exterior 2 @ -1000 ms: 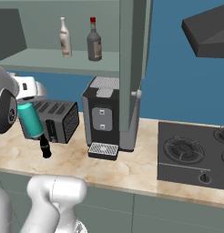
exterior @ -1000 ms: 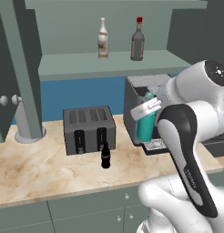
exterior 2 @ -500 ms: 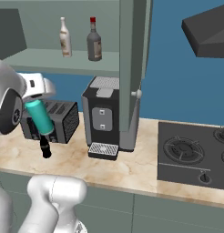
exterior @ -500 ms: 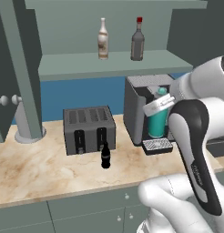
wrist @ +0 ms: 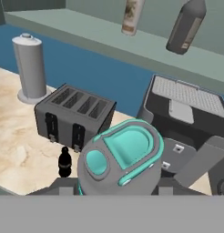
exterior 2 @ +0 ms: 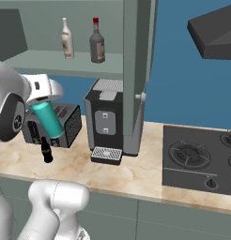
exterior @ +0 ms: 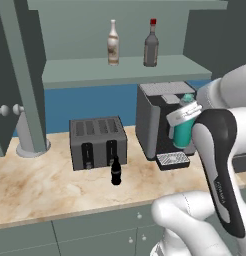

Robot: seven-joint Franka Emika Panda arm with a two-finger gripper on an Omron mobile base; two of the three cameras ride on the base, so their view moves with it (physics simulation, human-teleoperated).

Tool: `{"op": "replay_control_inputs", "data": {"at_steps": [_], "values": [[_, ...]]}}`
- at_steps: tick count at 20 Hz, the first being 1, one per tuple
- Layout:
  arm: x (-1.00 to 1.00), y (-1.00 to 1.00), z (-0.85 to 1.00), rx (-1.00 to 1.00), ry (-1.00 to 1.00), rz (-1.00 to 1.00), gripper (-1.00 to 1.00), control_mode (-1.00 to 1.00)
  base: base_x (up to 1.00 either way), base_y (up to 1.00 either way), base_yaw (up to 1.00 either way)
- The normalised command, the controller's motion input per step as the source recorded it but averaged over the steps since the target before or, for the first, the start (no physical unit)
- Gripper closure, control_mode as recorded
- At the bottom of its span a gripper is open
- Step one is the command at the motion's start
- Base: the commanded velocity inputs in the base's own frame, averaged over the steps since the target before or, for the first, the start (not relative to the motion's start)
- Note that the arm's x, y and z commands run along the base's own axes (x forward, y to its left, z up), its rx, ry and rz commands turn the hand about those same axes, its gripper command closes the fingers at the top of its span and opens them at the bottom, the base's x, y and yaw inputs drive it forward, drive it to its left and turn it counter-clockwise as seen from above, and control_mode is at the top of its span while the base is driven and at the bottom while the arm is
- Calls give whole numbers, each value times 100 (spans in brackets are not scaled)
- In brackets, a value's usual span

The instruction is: Sort all alcoholic drinks to one cabinet, and non-alcoholic drinks to the other.

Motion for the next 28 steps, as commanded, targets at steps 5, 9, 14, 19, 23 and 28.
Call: {"op": "replay_control_inputs", "data": {"at_steps": [5, 9, 14, 19, 23, 28], "values": [[-4, -26, 10, -3, -1, -5, 100, -100, 0, 0, 0], [-2, -25, 13, -1, -1, -5, 100, -100, 0, 0, 0], [0, -16, 15, -1, -1, -5, 100, -100, 0, 0, 0], [0, -3, 12, 2, -2, -7, 100, -100, 0, 0, 0], [0, 0, 5, 8, -8, -12, 100, -100, 0, 0, 0], [0, 0, 3, 10, -8, -14, 100, -100, 0, 0, 0]]}}
